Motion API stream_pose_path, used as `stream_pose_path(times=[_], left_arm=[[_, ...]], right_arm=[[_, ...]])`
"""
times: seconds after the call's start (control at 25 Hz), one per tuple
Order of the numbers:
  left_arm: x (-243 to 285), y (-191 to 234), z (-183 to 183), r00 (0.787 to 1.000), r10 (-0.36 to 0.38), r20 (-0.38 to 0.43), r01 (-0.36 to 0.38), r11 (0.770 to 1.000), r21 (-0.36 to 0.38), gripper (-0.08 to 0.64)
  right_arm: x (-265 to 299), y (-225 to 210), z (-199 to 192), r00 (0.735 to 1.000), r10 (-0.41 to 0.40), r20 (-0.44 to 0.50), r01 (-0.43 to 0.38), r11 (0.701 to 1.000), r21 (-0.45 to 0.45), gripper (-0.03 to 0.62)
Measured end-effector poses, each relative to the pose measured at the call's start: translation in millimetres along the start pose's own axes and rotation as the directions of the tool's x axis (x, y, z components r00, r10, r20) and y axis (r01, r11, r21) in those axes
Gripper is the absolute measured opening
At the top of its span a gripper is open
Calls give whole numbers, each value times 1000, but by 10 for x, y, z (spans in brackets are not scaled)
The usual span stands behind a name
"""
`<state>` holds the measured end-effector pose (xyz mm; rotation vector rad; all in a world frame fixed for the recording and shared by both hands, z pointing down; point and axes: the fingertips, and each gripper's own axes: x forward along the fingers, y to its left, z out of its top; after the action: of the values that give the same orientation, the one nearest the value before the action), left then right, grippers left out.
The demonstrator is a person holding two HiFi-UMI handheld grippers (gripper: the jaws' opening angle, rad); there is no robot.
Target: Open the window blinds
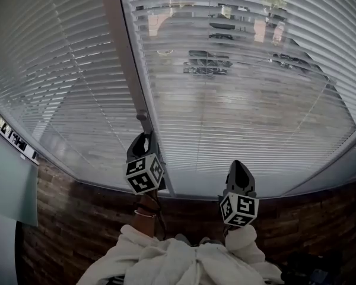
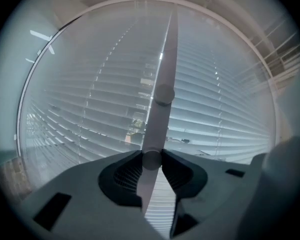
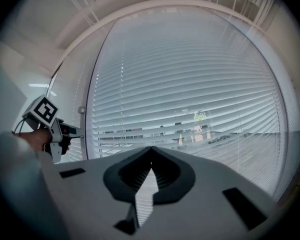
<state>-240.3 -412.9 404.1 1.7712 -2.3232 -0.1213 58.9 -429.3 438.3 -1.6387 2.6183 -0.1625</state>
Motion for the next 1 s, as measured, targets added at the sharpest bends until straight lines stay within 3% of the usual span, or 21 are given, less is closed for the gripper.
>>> stream_pose_path(times=[0.24, 0.6, 0.68, 0.8, 0.88, 0.96, 1.0], left_arm=[[3, -17, 35, 1000, 29, 13, -30, 994, 108, 123], [44, 10, -2, 997, 66, 39, -75, 950, 302, 123], [45, -5, 2, 998, 48, 46, -59, 959, 277, 123], [-27, -8, 21, 996, 13, 92, -22, 994, 107, 124], [-251, 8, 11, 986, 32, 164, -31, 1000, -3, 126], [-572, -154, -49, 969, 7, 246, -2, 1000, -19, 126], [-711, -345, -78, 958, -54, 280, 54, 998, 8, 126]], right_arm=[[6, -24, 51, 1000, -4, 2, 4, 1000, -3, 11], [41, -18, 17, 1000, -3, 6, 3, 1000, 5, 11], [45, -12, 17, 1000, -1, 5, 1, 1000, 7, 11], [51, -26, 29, 1000, -3, 7, 3, 1000, 6, 11], [41, -61, 28, 1000, -8, 9, 8, 1000, 6, 11], [26, -115, 20, 1000, -17, 8, 17, 1000, 8, 11], [22, -137, 21, 1000, -19, 8, 19, 1000, 10, 11]])
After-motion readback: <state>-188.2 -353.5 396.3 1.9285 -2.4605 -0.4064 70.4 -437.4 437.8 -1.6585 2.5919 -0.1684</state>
